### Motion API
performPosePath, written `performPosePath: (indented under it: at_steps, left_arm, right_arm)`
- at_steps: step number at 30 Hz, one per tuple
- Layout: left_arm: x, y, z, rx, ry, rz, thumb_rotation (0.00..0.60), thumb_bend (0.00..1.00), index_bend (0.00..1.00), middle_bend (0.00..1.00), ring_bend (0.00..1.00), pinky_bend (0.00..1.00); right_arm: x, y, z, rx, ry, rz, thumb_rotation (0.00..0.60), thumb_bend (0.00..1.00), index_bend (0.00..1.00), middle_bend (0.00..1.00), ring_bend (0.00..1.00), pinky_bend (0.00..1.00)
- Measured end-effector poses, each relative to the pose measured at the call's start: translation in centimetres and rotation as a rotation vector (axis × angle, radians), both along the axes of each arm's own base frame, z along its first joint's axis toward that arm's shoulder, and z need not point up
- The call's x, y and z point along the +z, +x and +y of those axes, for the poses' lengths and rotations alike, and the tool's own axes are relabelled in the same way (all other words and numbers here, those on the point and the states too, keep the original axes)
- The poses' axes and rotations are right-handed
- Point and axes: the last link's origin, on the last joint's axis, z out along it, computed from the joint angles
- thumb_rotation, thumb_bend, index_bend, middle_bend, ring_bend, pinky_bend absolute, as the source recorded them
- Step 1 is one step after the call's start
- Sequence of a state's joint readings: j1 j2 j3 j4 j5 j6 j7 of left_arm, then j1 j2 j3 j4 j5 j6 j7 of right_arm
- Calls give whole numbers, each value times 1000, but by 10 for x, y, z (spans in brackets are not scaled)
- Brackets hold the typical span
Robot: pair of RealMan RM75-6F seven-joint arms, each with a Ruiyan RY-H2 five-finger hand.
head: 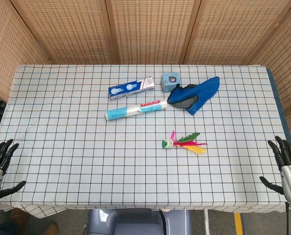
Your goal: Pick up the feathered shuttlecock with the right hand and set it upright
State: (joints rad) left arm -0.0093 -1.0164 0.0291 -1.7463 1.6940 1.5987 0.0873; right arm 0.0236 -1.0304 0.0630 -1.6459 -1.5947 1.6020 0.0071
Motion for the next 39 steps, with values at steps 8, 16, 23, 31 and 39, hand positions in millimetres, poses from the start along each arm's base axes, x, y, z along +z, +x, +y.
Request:
performPosePath:
  at_steps: [8,16,23,31,39]
  left_arm:
    - [-1,-2,2,4,4,3,600,0,0,0,0,0]
    - [-5,-5,12,40,-6,10,600,0,0,0,0,0]
    - [-9,-9,22,61,-4,20,600,0,0,0,0,0]
    - [-12,-14,30,90,-7,26,600,0,0,0,0,0]
    - [-15,-15,34,106,-24,26,600,0,0,0,0,0]
  right_arm:
    - [-7,3,-4,11,54,-47,600,0,94,0,0,0]
    - [-32,23,-52,68,190,-29,600,0,275,0,0,0]
    - [-77,45,-120,83,313,15,600,162,462,0,0,0]
    - [-127,43,-165,15,359,81,600,373,477,0,0,0]
    - [-145,39,-172,-23,394,97,600,466,483,0,0,0]
